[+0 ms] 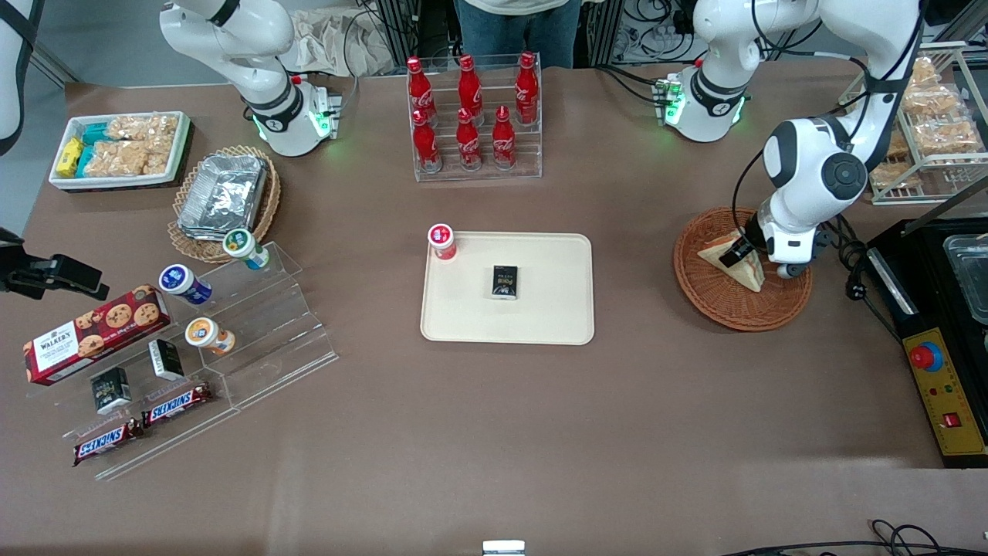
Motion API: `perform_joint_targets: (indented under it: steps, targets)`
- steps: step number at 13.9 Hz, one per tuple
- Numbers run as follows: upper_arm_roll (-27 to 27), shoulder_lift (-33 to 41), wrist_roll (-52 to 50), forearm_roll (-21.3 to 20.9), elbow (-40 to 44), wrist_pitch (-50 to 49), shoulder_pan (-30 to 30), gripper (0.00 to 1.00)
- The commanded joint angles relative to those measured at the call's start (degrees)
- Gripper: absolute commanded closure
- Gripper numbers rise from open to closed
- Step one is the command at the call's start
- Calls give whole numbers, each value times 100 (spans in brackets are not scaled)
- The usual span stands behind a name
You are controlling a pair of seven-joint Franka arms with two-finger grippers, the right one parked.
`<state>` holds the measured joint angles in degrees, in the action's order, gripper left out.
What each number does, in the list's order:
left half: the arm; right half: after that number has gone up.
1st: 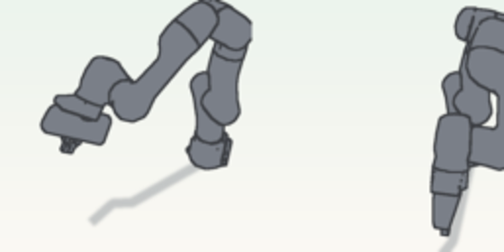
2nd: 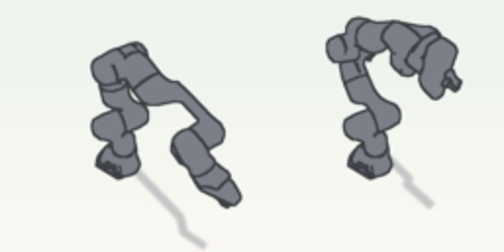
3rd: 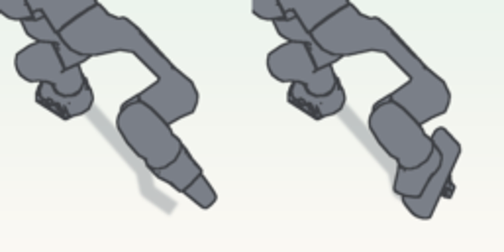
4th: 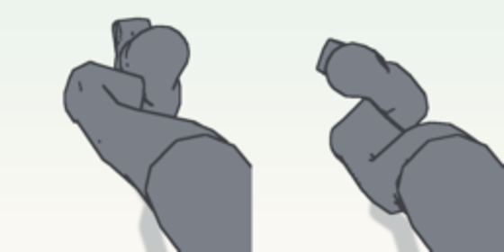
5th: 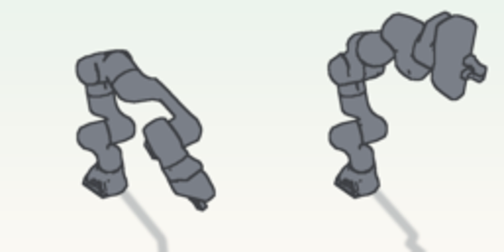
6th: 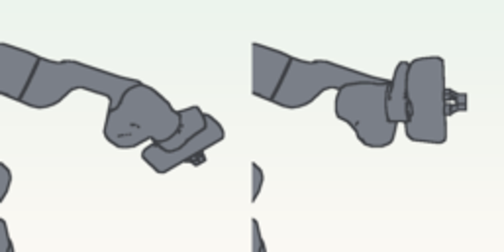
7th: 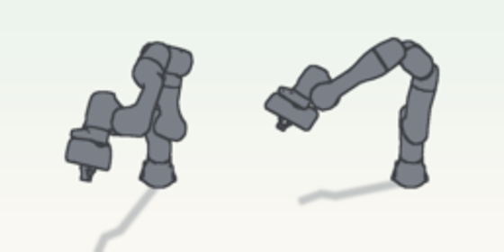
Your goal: Place sandwich from basket to tray
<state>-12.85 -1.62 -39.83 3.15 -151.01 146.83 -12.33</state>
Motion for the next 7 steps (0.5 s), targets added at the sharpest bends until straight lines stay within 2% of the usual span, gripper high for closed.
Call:
perform_joint_targets:
  steps: [1,2,4,7]
  targets:
    - [-42,39,-157,-69,-7,100,2,90]
    - [-59,100,-140,-69,10,83,29,99]
    - [-94,503,-70,-77,54,-136,143,100]
    - [-95,1355,333,-69,501,-1486,231,100]
